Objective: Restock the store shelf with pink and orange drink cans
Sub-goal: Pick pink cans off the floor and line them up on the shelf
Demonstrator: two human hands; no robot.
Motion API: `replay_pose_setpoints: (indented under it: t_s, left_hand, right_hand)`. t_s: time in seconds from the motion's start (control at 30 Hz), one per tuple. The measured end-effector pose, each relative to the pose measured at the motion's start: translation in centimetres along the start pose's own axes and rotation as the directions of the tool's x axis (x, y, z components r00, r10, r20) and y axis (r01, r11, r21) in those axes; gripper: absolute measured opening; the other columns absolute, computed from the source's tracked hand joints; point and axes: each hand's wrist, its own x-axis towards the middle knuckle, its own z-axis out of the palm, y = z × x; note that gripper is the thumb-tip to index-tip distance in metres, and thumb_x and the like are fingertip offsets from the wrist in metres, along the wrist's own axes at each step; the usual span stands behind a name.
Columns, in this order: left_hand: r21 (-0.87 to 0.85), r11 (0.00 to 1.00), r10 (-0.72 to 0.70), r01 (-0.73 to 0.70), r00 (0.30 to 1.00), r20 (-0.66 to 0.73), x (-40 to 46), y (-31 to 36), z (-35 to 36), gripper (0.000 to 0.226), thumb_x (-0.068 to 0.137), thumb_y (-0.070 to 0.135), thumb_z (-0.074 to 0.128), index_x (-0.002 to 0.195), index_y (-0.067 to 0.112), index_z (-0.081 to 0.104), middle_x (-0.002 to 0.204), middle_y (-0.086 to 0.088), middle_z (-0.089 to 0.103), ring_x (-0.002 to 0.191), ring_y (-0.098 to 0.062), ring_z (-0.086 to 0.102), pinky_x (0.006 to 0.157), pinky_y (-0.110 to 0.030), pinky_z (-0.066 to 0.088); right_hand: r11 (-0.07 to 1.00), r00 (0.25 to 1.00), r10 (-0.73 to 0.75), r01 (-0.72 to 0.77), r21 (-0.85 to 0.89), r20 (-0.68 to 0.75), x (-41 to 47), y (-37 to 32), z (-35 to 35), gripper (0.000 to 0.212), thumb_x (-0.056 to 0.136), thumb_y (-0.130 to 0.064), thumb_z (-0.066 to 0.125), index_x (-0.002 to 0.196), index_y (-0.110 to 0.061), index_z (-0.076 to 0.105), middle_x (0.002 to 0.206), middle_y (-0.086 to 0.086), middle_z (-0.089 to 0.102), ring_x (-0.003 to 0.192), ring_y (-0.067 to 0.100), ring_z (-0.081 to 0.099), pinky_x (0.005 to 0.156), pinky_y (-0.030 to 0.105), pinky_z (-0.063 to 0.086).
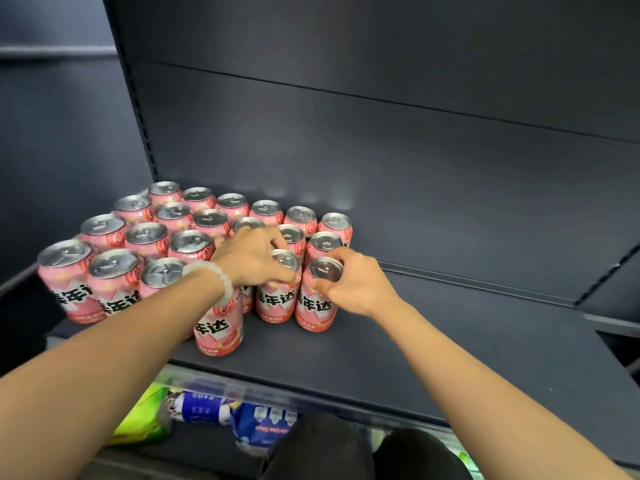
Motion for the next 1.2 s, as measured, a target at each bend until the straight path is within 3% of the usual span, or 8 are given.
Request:
replay_pose_setpoints:
  t_s: [0.07,0.17,0.27,0.37,0.53,0.87,1.2]
  left_hand:
    - [0.025,1.0,0.01,-0.01,1.0,-0.003,0.0,-0.2,-0.2,0.047,0.059,0.05,0.081,0.097,0.031,0.06,0.097,0.006,0.064,0.097,-0.017,0.057,0.088,-0.037,0.045]
    - [0.156,0.987,0.032,-0.029,0.999,-0.021,-0.5,0.1,-0.7,0.055,0.061,0.059,0.077,0.109,0.037,0.061,0.11,0.005,0.043,0.119,-0.022,0.035,0.102,-0.046,0.032]
    - [0.241,0.97,0.021,-0.023,1.0,0.013,-1.1,0.9,-1.0,0.063,0.067,0.059,0.073,0.124,0.036,0.057,0.12,-0.003,0.038,0.121,-0.025,0.025,0.097,-0.042,0.03]
    - [0.379,0.925,0.028,-0.033,0.999,0.018,-1.8,1.8,-0.7,0.063,0.074,0.062,0.065,0.13,0.039,0.051,0.128,-0.004,0.033,0.125,-0.027,0.023,0.102,-0.046,0.029]
    - [0.518,0.827,0.279,-0.218,0.96,-0.04,-4.1,4.9,0.7,0.052,0.085,0.057,0.051,0.131,0.034,0.051,0.132,-0.004,0.037,0.128,-0.027,0.026,0.101,-0.044,0.031]
    - [0.41,0.717,0.592,-0.564,0.803,0.071,-10.3,14.5,8.5,0.043,0.093,0.053,0.041,0.127,0.031,0.055,0.129,0.004,0.045,0.123,-0.018,0.039,0.094,-0.035,0.036]
    - [0.212,0.506,0.805,-0.836,0.546,0.232,-18.3,27.1,19.3,0.041,0.093,0.051,0.041,0.127,0.031,0.054,0.128,0.004,0.046,0.121,-0.019,0.04,0.093,-0.035,0.035]
  right_hand:
    - [1.0,1.0,-0.019,0.019,0.002,-0.014,0.1,0.0,0.3,0.041,0.077,-0.036,0.071,0.113,-0.022,0.058,0.107,0.003,0.064,0.1,0.023,0.059,0.085,0.035,0.05]
    - [0.998,0.998,-0.063,0.062,-0.02,-0.017,0.4,-0.2,0.6,0.041,0.077,-0.04,0.071,0.113,-0.024,0.061,0.116,0.005,0.052,0.107,0.022,0.054,0.093,0.034,0.046]
    - [0.996,0.998,-0.07,0.069,-0.051,-0.005,0.2,-0.3,0.6,0.047,0.079,-0.043,0.068,0.12,-0.025,0.058,0.123,0.007,0.046,0.112,0.023,0.051,0.096,0.034,0.044]
    - [0.992,0.996,-0.085,0.087,-0.086,0.028,-0.9,-0.3,0.4,0.059,0.084,-0.046,0.062,0.136,-0.023,0.044,0.134,0.007,0.041,0.118,0.026,0.05,0.097,0.04,0.045]
    - [0.949,0.992,-0.12,0.103,-0.297,-0.039,-4.6,1.3,-2.1,0.048,0.09,-0.046,0.053,0.129,-0.018,0.049,0.127,0.003,0.045,0.117,0.025,0.052,0.089,0.039,0.047]
    - [0.882,0.965,0.081,-0.187,-0.433,-0.251,-16.4,11.3,-9.1,0.043,0.094,-0.047,0.046,0.127,-0.02,0.052,0.122,0.002,0.05,0.118,0.023,0.048,0.087,0.036,0.045]
    - [0.775,0.814,0.352,-0.531,-0.344,-0.462,-32.0,21.6,-14.2,0.04,0.091,-0.046,0.05,0.122,-0.021,0.056,0.119,0.003,0.053,0.116,0.023,0.052,0.085,0.034,0.044]
